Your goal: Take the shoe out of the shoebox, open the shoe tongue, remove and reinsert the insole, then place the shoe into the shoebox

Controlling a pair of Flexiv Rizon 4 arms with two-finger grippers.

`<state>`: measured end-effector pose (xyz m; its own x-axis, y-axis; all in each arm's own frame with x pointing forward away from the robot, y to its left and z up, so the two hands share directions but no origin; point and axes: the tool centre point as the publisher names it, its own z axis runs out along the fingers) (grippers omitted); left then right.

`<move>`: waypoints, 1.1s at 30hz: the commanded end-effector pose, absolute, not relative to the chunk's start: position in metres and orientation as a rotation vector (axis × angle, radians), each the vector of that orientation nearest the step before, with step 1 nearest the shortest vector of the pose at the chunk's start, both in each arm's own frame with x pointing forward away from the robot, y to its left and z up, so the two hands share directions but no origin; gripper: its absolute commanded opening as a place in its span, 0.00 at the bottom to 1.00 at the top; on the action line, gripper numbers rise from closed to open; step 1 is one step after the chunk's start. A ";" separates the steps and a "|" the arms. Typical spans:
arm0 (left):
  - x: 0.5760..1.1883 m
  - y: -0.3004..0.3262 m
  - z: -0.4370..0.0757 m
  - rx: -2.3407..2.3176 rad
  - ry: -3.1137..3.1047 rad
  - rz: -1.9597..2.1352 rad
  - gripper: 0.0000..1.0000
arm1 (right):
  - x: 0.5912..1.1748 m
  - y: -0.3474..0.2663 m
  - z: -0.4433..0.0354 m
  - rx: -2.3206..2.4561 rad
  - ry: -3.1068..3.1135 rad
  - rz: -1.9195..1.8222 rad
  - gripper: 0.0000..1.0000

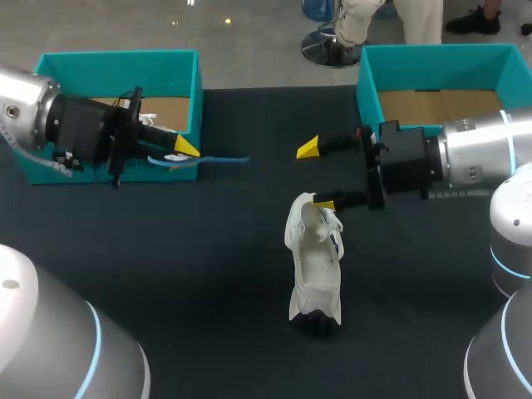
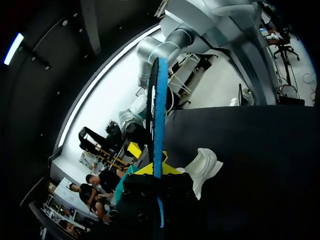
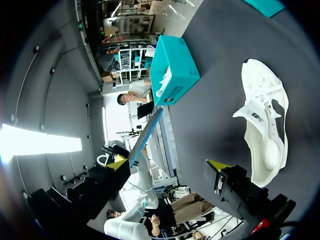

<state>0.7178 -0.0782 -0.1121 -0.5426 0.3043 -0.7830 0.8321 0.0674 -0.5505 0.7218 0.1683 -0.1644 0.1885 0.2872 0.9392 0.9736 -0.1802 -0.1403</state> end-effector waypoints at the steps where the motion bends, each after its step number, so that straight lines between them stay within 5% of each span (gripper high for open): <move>1: 0.707 -0.080 -0.120 1.275 1.665 -1.270 0.00 | 0.723 0.171 -0.165 -1.630 -1.220 -1.033 1.00; 33: 0.656 -0.148 -0.141 1.201 1.586 -1.271 0.00 | 0.723 0.171 -0.165 -1.630 -1.220 -1.033 1.00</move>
